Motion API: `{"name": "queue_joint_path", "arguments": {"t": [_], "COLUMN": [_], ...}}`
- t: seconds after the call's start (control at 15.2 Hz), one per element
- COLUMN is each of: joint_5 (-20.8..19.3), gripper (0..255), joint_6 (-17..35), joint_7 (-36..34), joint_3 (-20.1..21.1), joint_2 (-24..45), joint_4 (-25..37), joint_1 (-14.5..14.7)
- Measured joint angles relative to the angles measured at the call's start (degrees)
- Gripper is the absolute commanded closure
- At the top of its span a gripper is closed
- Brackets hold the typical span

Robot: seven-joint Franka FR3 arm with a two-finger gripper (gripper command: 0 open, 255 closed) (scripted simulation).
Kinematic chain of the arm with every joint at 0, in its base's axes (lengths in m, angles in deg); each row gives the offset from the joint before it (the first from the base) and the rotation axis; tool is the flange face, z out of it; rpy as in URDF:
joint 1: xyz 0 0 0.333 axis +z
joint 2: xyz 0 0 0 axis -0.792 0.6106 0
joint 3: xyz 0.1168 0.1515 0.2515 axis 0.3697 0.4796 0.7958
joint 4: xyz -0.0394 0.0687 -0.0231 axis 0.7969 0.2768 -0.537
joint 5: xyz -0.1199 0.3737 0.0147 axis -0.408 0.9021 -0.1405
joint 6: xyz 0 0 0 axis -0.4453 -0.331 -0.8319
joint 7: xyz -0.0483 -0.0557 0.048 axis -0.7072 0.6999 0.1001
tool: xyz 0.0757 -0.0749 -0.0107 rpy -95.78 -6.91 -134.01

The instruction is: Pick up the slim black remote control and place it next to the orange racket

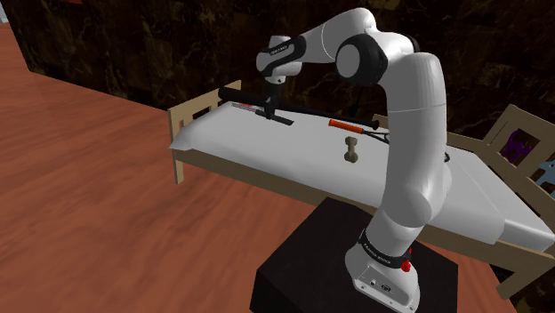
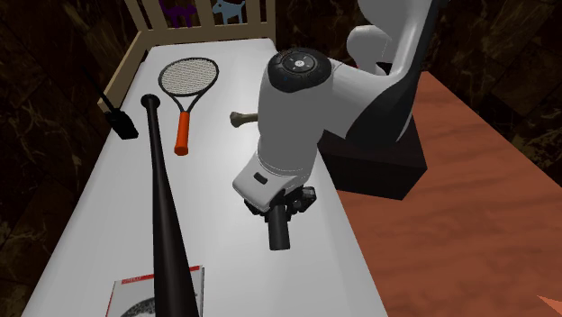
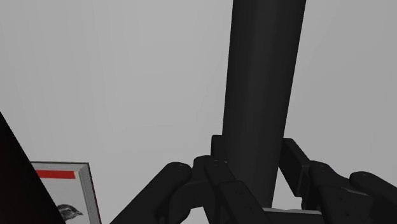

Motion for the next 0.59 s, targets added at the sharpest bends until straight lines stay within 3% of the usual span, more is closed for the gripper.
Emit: {"name": "queue_joint_path", "arguments": {"t": [0.59], "joint_5": [-0.51], "gripper": [255], "joint_6": [-5.76], "joint_7": [-0.11], "joint_3": [-0.32], "joint_2": [-1.64], "joint_4": [4.21], "joint_1": [-0.03]}}
